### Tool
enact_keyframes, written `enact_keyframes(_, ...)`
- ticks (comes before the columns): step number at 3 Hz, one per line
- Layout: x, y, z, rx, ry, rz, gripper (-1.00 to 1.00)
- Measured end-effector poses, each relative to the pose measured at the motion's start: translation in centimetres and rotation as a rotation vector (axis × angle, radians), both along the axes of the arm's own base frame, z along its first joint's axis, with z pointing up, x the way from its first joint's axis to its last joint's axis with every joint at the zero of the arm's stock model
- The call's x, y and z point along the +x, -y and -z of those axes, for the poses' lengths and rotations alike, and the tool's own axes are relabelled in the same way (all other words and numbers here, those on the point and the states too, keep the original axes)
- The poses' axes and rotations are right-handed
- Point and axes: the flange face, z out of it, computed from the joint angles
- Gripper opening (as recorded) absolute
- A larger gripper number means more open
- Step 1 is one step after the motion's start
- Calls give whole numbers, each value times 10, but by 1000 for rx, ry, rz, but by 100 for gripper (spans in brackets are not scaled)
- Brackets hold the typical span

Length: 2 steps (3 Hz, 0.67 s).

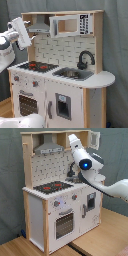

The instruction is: Play with the kitchen

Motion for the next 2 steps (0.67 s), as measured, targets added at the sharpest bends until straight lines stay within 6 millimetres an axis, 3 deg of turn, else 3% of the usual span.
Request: enact_keyframes(2, -37, -53, 34, -239, -25, -80, 100)
